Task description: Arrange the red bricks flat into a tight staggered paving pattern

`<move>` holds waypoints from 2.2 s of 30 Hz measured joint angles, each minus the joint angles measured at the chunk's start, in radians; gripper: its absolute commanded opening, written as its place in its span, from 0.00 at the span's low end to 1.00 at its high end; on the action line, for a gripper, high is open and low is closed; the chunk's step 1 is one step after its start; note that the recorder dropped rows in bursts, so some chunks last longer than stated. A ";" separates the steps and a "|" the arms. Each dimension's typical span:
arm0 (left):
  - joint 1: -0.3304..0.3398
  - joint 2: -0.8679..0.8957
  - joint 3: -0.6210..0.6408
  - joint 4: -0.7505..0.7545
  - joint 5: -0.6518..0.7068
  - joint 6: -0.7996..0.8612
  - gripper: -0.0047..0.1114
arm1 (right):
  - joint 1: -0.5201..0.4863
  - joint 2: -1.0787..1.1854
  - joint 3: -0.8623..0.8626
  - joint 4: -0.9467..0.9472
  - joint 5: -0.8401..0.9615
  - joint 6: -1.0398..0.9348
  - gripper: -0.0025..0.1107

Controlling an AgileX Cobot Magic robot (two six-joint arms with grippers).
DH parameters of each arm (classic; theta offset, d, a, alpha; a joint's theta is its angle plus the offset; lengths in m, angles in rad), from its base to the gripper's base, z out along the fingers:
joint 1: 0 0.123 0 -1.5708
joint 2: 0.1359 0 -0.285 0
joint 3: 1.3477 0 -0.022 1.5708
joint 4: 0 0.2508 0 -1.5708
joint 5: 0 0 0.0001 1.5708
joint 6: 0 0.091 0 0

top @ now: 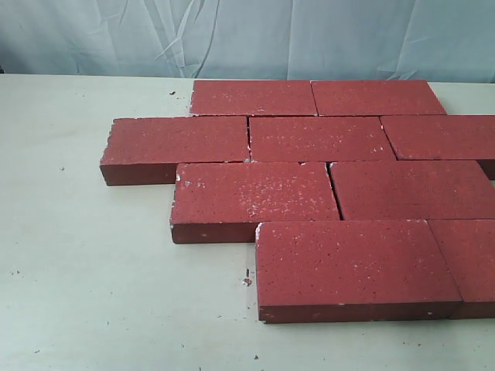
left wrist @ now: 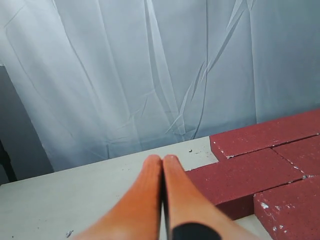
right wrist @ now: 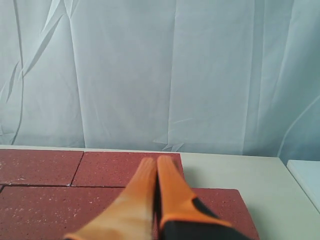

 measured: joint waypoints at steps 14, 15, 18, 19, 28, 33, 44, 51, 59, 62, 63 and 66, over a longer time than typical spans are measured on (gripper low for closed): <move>0.006 -0.011 0.008 0.032 -0.024 0.000 0.04 | 0.000 0.000 0.000 0.000 0.000 0.000 0.01; 0.006 -0.017 0.014 0.035 -0.031 0.000 0.04 | 0.000 0.000 0.000 0.000 0.000 0.000 0.01; 0.036 -0.046 0.050 0.041 -0.056 0.000 0.04 | 0.000 0.000 0.000 0.000 0.000 0.000 0.01; 0.053 -0.060 0.062 0.041 -0.063 0.000 0.04 | 0.000 0.000 0.000 0.000 0.000 0.000 0.01; 0.192 -0.087 0.173 0.032 -0.099 -0.068 0.04 | 0.000 0.000 0.000 0.000 0.000 0.000 0.01; 0.198 -0.087 0.233 0.013 -0.143 -0.100 0.04 | 0.000 0.000 0.000 0.000 0.000 0.000 0.01; 0.198 -0.087 0.346 0.007 -0.183 -0.104 0.04 | 0.000 0.000 0.000 0.000 0.000 0.000 0.01; 0.198 -0.087 0.400 0.007 -0.197 -0.112 0.04 | 0.000 0.000 0.000 0.000 0.000 0.000 0.01; 0.198 -0.087 0.403 0.004 -0.215 -0.112 0.04 | 0.000 0.000 0.000 0.000 0.000 0.000 0.01; 0.198 -0.087 0.403 0.004 -0.202 -0.112 0.04 | 0.000 0.000 0.000 0.000 0.000 0.000 0.01; 0.198 -0.087 0.403 0.004 -0.194 -0.112 0.04 | 0.000 0.000 0.000 0.000 0.000 0.000 0.01; 0.198 -0.087 0.403 0.004 -0.190 -0.112 0.04 | 0.000 0.000 0.000 0.000 0.000 0.000 0.01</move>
